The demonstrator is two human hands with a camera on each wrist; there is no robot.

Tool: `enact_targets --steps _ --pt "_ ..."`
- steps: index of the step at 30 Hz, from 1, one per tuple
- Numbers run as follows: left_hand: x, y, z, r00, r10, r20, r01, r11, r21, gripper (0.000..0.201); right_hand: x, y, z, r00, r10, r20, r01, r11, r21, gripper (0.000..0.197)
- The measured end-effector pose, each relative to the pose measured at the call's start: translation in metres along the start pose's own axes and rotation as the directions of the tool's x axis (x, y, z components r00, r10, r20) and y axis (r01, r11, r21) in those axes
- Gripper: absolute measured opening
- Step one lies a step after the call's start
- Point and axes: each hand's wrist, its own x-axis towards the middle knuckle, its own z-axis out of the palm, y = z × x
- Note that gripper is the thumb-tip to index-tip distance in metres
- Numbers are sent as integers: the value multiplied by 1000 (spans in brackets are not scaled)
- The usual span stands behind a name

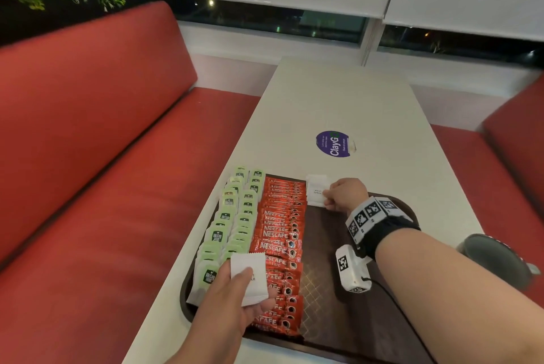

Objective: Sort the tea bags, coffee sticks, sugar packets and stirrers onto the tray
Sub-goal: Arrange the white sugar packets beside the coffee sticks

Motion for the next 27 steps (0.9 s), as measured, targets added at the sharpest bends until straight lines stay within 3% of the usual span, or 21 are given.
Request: enact_targets --steps 4,7,10,13,16,19,23,27 --pt "-2 0 3 1000 1 8 -1 1000 -19 19 4 7 0 999 -38 -31 38 999 -22 20" --pt "-5 2 6 1000 12 27 -11 1000 -23 16 -2 4 -2 994 -47 -99 39 996 -81 3" --pt "-5 4 9 1000 16 27 -16 1000 4 24 -26 -1 -4 980 -150 -131 146 989 -36 5" --pt "-5 6 12 999 40 38 -40 999 18 28 -80 -2 -3 952 -269 147 257 962 94 11" --pt "-5 5 17 995 64 79 -68 996 49 22 -132 6 2 835 -277 475 285 957 58 8" --pt "-5 1 24 989 89 114 -99 992 82 21 -155 13 9 778 -309 547 315 945 88 10" --pt "-6 1 27 981 100 168 -122 984 127 20 -157 12 7 795 -343 500 315 938 143 14" --pt "-6 5 17 984 111 142 -134 977 168 16 -124 7 -11 916 -317 248 293 948 127 22"
